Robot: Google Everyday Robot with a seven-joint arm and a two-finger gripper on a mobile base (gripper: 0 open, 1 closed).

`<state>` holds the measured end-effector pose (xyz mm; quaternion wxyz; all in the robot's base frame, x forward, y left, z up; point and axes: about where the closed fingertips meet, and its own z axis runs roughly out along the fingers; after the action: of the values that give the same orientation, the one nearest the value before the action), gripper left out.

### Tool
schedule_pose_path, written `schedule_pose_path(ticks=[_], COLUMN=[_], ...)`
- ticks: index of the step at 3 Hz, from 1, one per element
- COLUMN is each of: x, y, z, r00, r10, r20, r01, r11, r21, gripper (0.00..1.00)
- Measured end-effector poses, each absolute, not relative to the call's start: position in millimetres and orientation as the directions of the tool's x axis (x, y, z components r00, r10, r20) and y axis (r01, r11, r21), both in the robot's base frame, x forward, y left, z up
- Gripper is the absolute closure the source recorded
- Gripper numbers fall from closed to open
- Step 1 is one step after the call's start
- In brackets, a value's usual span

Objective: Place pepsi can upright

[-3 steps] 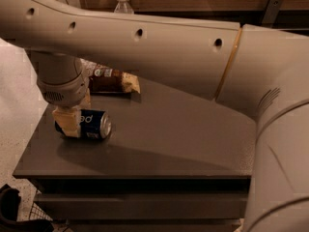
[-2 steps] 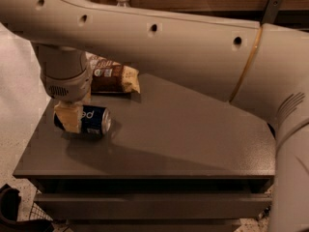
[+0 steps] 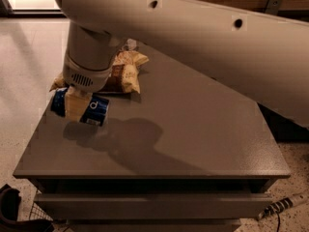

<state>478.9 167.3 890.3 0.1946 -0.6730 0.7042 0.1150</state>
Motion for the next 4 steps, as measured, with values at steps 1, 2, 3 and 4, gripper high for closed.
schedule_pose_path(ticks=[1,2,3,4], x=[487,490,484,472], y=[170,174,178,185], z=[903,914,911,907], r00=[-0.003,0.01,0.008,-0.004], r10=[-0.806,-0.679,-0.585,-0.509], r20=[-0.591,-0.734,-0.811,-0.861], r01=[-0.991,-0.989,-0.99,-0.99], r11=[0.081,0.101,0.11,0.125], r21=[-0.106,-0.107,-0.09,-0.069], gripper=[1.0,1.0,1.0,1.0])
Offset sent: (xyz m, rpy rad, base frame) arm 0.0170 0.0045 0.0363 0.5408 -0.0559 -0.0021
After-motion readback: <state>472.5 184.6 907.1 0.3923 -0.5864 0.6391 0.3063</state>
